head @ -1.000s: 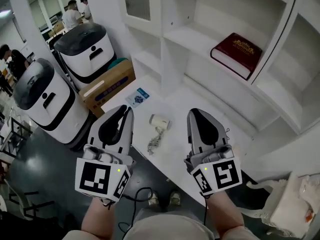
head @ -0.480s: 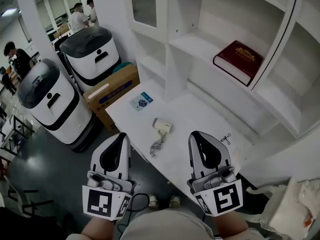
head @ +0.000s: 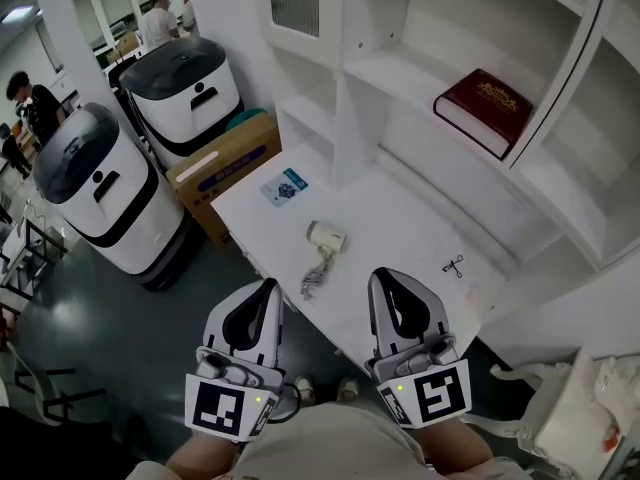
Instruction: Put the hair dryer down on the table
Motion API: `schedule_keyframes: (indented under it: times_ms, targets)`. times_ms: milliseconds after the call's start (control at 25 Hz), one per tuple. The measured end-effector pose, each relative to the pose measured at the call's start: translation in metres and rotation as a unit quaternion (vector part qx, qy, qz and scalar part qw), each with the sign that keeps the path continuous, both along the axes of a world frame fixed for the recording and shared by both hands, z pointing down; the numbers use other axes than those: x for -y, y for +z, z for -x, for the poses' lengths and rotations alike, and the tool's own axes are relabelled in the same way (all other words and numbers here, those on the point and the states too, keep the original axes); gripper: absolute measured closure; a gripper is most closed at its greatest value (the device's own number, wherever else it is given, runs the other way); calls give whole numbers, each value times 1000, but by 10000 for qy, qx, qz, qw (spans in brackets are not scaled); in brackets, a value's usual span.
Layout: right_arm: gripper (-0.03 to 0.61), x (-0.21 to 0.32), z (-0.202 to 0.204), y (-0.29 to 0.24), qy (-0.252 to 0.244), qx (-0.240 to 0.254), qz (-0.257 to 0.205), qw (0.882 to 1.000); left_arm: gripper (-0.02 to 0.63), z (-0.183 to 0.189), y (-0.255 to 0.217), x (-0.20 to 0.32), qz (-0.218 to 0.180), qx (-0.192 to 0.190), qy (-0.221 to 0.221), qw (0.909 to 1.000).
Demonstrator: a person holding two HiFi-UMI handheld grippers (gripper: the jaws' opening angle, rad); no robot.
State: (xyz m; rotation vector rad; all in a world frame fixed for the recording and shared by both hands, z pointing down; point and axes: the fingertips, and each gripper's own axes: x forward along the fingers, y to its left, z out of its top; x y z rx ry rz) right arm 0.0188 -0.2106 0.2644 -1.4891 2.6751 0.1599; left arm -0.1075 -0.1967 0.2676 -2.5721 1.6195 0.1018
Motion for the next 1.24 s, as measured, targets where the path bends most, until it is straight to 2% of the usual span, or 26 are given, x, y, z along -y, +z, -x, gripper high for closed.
schedule_keyframes:
  times_ms: [320, 640, 840, 1240]
  targets:
    - [558, -1, 1, -1, -35, -91, -26, 9999, 600, 0, 1, -2, -9, 23, 73, 10000]
    - [558, -4, 6, 4, -81, -215, 78, 9997, 600, -1, 0, -6, -58, 203, 114, 9997]
    - [558, -4, 6, 3, -68, -240, 49, 9997, 600, 3, 8, -6, 121, 244, 93, 9996]
    - [558, -11, 12, 5, -141, -267, 71, 9995, 600, 5, 16, -10, 188, 313, 45, 9993]
